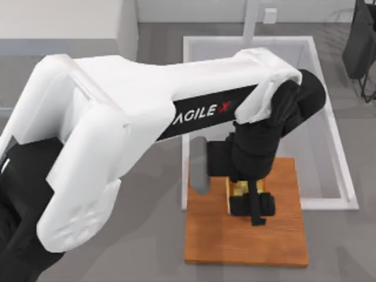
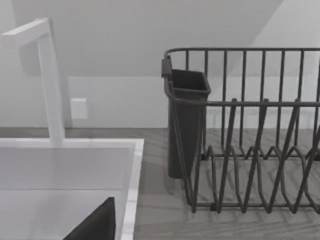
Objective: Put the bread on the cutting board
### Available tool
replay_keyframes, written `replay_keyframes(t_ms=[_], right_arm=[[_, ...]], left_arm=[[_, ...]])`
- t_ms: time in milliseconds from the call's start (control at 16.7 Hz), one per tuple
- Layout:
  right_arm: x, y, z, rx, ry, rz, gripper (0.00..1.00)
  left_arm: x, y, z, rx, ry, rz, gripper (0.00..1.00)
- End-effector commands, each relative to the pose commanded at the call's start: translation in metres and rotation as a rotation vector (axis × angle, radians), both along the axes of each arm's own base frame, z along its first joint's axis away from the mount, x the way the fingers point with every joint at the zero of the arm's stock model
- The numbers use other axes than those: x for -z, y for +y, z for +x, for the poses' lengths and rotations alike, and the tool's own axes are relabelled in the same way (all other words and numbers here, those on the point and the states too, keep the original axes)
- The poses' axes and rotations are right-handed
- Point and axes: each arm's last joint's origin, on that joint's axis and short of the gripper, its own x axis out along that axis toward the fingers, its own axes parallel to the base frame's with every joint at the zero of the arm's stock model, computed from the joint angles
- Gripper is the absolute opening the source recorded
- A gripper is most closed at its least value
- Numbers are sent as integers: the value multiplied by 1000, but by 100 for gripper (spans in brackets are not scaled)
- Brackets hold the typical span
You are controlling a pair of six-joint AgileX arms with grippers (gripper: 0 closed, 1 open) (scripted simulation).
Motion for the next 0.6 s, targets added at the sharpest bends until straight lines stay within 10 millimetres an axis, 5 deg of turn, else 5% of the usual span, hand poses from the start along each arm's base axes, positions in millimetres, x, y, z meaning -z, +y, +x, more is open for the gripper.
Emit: replay_keyframes(t_ms=[60, 600], right_arm=[[0, 0, 0, 0, 0, 0, 100], [0, 0, 0, 0, 0, 0, 100]], left_arm=[[0, 0, 0, 0, 0, 0, 0], [0, 0, 0, 0, 0, 0, 68]])
